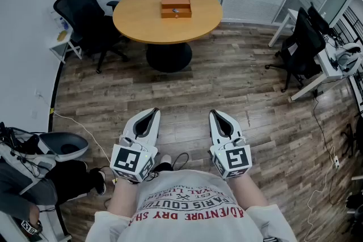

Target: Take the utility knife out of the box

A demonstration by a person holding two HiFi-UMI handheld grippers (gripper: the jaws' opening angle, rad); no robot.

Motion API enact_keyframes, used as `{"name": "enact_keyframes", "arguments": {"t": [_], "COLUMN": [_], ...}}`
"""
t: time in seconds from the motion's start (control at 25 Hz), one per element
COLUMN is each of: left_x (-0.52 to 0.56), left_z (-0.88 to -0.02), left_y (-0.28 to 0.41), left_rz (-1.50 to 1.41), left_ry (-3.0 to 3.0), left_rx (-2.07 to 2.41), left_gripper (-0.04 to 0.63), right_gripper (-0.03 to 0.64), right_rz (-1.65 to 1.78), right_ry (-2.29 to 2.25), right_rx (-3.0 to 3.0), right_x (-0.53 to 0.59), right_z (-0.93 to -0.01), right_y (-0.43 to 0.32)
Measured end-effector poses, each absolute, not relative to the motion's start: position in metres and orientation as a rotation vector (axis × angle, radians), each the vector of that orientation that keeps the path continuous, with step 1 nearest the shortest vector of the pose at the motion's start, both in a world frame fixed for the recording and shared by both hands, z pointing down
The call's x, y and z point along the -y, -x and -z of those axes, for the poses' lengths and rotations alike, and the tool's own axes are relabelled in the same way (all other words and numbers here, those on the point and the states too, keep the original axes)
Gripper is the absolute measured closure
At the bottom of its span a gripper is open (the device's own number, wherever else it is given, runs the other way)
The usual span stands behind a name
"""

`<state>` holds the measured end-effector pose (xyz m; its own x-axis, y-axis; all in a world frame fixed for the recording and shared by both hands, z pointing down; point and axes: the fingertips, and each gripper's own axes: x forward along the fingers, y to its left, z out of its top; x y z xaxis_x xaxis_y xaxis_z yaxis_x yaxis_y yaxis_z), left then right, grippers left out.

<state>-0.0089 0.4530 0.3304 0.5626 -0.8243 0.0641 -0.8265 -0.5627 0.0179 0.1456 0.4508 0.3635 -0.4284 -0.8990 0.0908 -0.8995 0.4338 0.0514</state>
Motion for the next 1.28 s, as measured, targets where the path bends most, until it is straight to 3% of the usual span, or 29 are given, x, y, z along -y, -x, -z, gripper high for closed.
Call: {"name": "enact_keyframes", "arguments": {"t": [0.8, 1.28], "left_x": [-0.412, -0.345], "left_z": [-0.344, -0.363], "left_y": [0.036, 0.107], "left_rz": [-0.043, -0.080], "left_ry": [-2.730, -2.741], "left_rx": [1.350, 1.272], "left_gripper": [0.600, 0.600], "right_gripper": [0.609, 0.609], "right_rz": [-0.107, -0.221], "right_ry": [-1.609, -1.697], "right_rx": [2.555, 2.435], "right_x": [-0.416, -0.360], "right_z": [-0.371, -0.401], "right_y": [-0.104, -0.043]}}
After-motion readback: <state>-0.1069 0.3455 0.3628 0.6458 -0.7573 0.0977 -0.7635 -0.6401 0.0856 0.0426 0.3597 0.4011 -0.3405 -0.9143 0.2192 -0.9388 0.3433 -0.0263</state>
